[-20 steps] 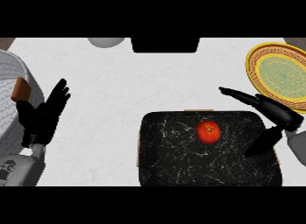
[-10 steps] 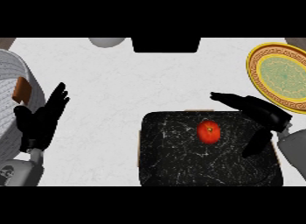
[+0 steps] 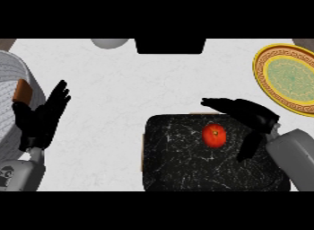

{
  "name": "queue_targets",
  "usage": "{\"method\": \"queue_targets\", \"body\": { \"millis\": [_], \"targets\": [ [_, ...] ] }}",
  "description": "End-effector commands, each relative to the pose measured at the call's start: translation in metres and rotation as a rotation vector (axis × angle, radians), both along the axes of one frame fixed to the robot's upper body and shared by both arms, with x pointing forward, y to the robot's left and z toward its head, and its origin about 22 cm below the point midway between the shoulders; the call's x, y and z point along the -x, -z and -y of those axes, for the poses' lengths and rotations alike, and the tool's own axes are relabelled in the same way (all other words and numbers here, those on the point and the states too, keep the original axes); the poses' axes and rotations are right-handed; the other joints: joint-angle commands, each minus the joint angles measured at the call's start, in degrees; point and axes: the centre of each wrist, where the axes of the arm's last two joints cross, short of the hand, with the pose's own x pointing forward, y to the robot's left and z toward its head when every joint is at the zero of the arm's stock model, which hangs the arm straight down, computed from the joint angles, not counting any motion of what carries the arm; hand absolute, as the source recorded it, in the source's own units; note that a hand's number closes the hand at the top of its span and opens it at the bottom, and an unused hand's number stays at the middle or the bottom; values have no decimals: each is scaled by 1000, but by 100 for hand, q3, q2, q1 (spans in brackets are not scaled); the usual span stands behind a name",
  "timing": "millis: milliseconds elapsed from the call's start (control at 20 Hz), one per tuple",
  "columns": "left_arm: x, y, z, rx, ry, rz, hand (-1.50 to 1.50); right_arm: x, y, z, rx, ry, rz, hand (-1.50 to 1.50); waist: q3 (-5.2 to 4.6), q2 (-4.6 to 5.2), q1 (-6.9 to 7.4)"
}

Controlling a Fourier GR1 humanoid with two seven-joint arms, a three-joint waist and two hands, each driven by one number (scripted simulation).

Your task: Pick the tomato from the tray and place it in the plate

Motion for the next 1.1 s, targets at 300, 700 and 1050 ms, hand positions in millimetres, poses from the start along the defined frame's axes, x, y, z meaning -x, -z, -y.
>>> {"method": "queue_targets", "body": {
  "millis": [300,700,1050],
  "targets": [
    [-1,8,-21,-10,2,2,0,-22,8,-2,44,15,20,-150,1,3,6],
    [-9,-5,3,-16,-2,9,0,-19,31,-21,147,-82,-18,-150,2,6,11],
    [-4,12,4,7,6,18,0,2,46,-30,93,-177,9,150,1,5,-11]
  ]
}}
